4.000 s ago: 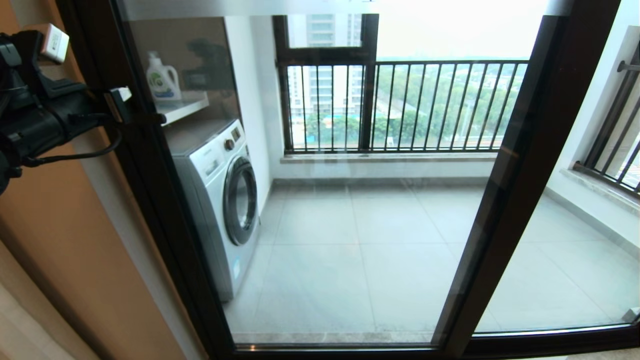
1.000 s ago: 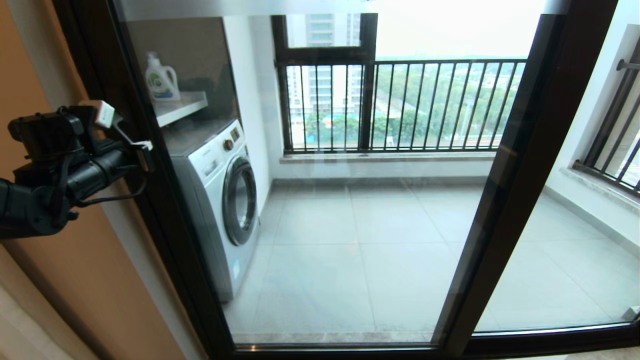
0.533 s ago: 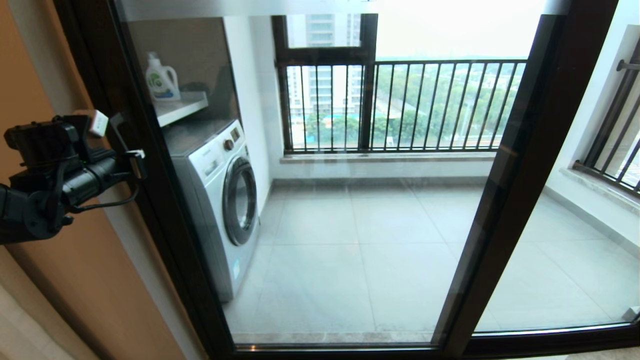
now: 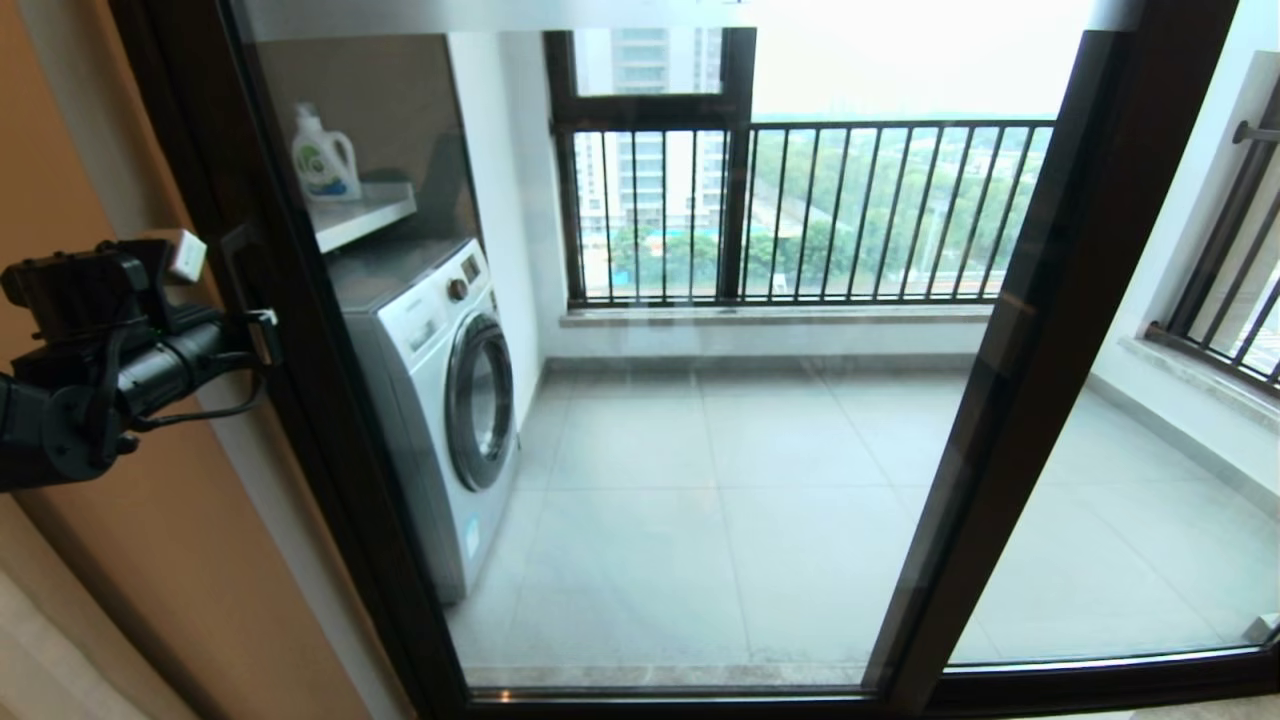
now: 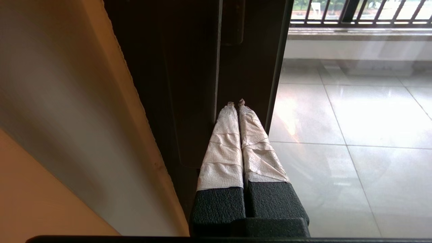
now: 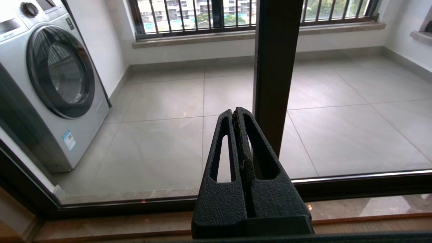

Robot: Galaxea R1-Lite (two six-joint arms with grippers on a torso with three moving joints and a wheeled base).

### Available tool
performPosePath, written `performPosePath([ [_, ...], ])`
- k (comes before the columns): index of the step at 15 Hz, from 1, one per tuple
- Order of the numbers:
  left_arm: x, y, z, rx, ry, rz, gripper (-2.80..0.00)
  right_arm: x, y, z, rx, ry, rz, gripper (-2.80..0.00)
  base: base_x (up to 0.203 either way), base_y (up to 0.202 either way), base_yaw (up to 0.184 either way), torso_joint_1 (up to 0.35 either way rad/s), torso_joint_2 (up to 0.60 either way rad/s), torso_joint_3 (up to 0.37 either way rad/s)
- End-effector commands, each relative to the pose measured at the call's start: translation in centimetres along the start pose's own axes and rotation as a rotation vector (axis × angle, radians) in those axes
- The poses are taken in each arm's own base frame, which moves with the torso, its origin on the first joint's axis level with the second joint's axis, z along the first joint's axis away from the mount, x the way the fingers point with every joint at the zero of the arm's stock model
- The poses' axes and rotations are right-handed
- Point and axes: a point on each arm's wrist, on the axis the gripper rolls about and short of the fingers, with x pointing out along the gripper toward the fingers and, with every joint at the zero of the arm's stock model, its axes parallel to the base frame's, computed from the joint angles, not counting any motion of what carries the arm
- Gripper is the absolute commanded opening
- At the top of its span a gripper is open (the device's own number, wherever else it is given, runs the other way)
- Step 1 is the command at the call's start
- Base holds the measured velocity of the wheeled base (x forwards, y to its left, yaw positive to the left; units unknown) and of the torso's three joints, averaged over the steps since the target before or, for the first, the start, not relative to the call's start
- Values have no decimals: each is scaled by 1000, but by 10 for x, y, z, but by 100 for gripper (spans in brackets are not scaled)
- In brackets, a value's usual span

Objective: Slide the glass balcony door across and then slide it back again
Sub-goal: Open the slid door

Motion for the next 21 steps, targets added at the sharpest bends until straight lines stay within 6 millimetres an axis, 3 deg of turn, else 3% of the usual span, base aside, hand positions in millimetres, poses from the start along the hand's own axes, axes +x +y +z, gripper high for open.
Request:
performPosePath([
  [1,-6,-1,8,5,-27,-1,-280,1,0,-3,0,13,0,-280,0,0,0,0,0,0],
  [7,-66,-60,62,24,-211,-157,-280,1,0,-3,1,13,0,-280,0,0,0,0,0,0],
  [10,-88,-67,82,44,-253,-174,-280,1,0,-3,0,13,0,-280,0,0,0,0,0,0],
  [15,-77,-41,83,99,-254,-89,-280,1,0,-3,0,13,0,-280,0,0,0,0,0,0],
  [21,-27,16,69,101,-224,64,-280,1,0,-3,1,13,0,-280,0,0,0,0,0,0],
])
